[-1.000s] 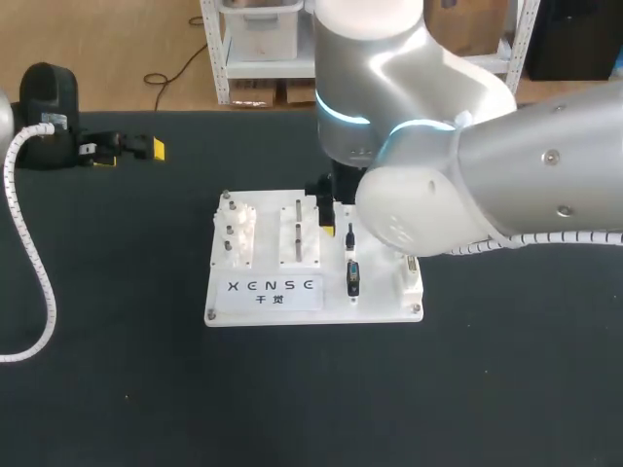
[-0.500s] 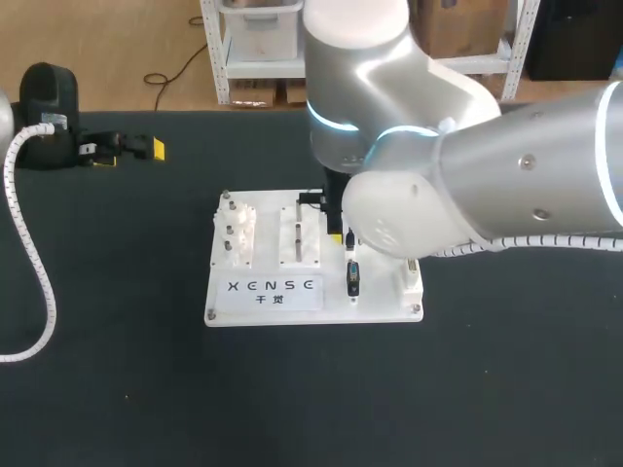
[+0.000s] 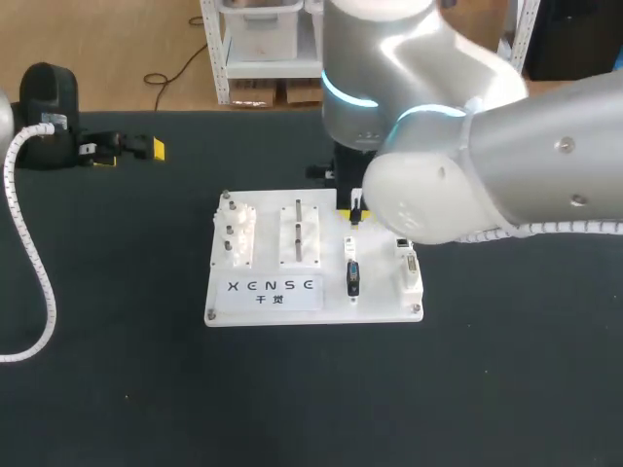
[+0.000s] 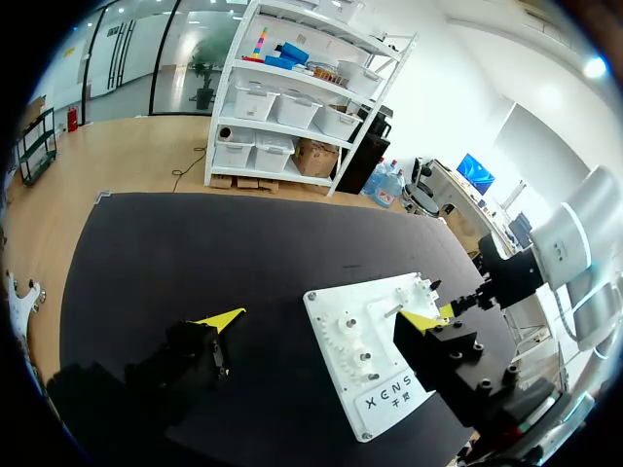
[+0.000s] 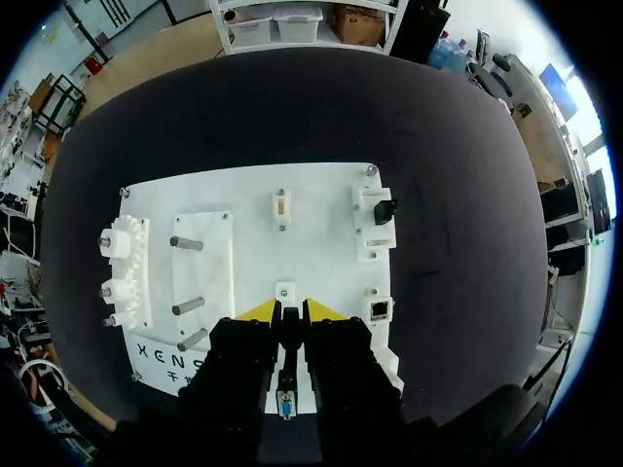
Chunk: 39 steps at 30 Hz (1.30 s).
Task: Insert the USB connector, Ethernet cable, and multi-pin plug into their matching sockets one by one.
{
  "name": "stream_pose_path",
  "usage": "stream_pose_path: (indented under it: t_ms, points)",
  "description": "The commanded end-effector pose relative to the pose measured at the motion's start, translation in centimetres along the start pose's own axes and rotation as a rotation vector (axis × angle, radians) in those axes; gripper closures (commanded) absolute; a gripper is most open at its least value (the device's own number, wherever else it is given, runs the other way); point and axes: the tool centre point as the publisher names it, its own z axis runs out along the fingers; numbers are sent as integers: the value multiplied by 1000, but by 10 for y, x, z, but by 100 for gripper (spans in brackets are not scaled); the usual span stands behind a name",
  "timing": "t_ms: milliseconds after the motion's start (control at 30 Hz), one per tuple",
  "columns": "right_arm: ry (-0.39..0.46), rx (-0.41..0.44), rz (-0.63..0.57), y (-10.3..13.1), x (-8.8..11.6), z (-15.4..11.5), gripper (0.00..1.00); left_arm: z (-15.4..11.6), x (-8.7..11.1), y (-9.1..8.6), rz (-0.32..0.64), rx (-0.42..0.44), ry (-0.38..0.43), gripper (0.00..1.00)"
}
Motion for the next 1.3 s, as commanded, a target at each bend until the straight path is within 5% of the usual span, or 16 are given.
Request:
stream_pose_path:
  t_ms: [33, 567, 1300]
  points:
    - [-48, -23, 13, -22, 9, -15, 100, 0, 0, 0, 0, 0, 0, 0]
    - [-13, 57, 57, -63, 13, 4, 100, 0, 0, 0, 0, 0, 0, 0]
    - [11, 95, 58, -71, 9, 23, 100, 0, 0, 0, 0, 0, 0, 0]
